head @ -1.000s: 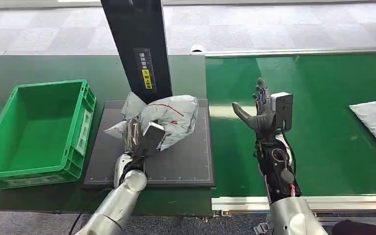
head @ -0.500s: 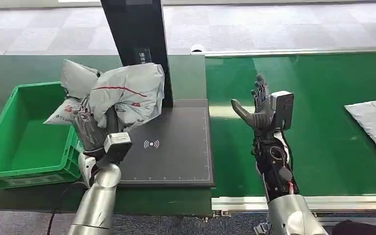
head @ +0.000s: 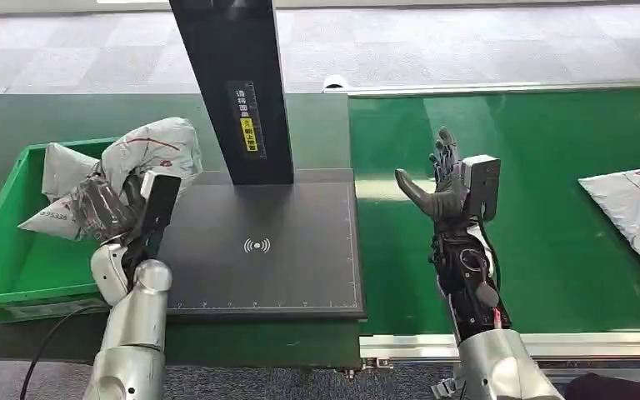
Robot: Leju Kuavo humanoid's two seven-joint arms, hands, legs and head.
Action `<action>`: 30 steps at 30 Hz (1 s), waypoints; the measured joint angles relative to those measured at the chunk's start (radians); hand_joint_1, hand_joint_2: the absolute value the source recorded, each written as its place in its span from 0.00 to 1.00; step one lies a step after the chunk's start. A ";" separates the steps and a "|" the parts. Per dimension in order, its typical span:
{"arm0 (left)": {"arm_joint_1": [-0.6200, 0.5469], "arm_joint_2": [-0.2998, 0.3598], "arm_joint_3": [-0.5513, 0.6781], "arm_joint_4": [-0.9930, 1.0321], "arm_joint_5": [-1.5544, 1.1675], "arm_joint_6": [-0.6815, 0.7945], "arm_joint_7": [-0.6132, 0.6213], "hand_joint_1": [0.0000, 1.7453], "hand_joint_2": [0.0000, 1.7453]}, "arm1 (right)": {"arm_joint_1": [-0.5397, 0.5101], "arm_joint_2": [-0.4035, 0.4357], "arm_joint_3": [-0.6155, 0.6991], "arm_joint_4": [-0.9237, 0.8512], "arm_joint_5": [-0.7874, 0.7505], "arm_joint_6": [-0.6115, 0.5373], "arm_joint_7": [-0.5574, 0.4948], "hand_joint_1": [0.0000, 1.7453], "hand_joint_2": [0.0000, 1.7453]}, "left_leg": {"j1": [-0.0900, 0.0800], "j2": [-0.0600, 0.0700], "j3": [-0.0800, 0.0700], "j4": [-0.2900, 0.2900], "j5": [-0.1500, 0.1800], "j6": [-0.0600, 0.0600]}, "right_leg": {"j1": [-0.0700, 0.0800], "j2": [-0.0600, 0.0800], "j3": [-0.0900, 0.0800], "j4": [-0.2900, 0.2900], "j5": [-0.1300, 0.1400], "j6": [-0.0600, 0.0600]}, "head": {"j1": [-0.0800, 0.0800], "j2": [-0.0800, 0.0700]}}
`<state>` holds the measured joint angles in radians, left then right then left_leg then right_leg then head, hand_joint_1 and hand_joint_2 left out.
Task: Moved the parcel from conveyor to table for the left to box.
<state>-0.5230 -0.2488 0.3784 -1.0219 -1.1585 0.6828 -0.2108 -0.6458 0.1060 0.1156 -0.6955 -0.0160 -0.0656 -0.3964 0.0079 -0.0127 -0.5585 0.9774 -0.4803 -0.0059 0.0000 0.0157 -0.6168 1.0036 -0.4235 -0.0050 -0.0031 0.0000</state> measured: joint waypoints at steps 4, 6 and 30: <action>-0.038 0.065 0.024 0.115 0.028 0.000 0.057 1.00 1.00 | -0.001 -0.002 0.002 0.004 -0.003 0.000 0.000 0.00 1.00 | 0.000 0.000 0.000 0.000 0.000 0.000 | 0.000 0.000 0.000 0.000 0.000 0.000 | 0.000 0.000; -0.060 0.093 0.037 0.159 0.047 0.000 0.060 1.00 1.00 | -0.001 -0.004 0.002 0.005 -0.004 0.000 0.001 0.00 1.00 | 0.000 0.000 0.000 0.000 0.000 0.000 | 0.000 0.000 0.000 0.000 0.000 0.000 | 0.000 0.000; -0.078 0.049 0.203 0.125 0.034 0.001 -0.161 0.00 0.00 | 0.010 -0.004 0.015 -0.005 0.031 0.007 0.039 0.00 1.00 | 0.000 0.000 0.000 0.000 0.000 0.000 | 0.000 0.000 0.000 0.000 0.000 0.000 | 0.000 0.000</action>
<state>-0.6011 -0.1994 0.5814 -0.8972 -1.1243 0.6836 -0.3720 -0.6359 0.1022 0.1304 -0.7000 0.0153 -0.0588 -0.3571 0.0078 -0.0128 -0.5584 0.9776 -0.4802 -0.0059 -0.0002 0.0156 -0.6166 1.0037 -0.4235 -0.0050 -0.0031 0.0000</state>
